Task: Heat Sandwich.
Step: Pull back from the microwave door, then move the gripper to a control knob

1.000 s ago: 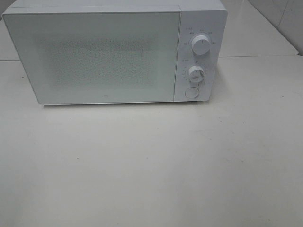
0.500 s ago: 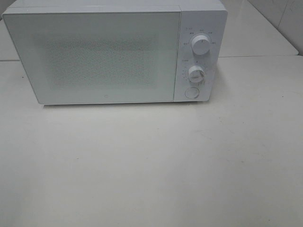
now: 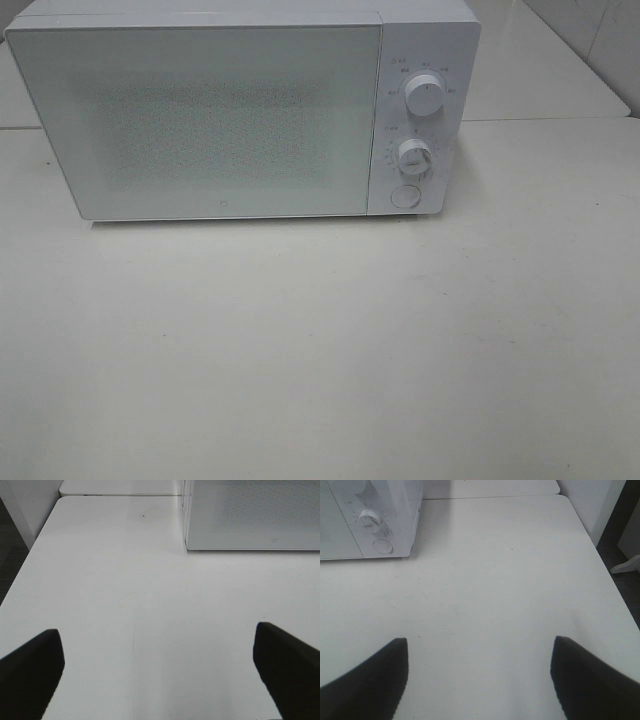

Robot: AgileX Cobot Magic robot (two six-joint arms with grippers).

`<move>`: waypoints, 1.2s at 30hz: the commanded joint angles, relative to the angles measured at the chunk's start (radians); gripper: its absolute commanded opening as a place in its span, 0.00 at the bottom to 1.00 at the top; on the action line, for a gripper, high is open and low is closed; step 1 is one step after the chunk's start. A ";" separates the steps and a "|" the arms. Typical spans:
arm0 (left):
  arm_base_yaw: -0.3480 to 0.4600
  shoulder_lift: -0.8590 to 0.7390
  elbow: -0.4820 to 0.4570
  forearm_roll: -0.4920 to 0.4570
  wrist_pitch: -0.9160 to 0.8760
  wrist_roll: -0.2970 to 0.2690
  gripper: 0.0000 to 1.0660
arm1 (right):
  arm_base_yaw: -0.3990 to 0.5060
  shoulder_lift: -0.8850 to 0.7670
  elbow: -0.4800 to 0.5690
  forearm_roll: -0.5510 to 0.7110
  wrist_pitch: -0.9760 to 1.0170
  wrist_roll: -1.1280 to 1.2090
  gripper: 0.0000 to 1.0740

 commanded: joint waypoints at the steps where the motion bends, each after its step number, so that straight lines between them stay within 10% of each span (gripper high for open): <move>1: -0.005 -0.027 0.001 0.002 -0.005 0.000 0.91 | 0.003 0.060 -0.010 0.004 -0.071 -0.003 0.70; 36: -0.005 -0.027 0.001 0.002 -0.005 0.000 0.91 | 0.003 0.760 0.084 0.006 -0.879 0.002 0.70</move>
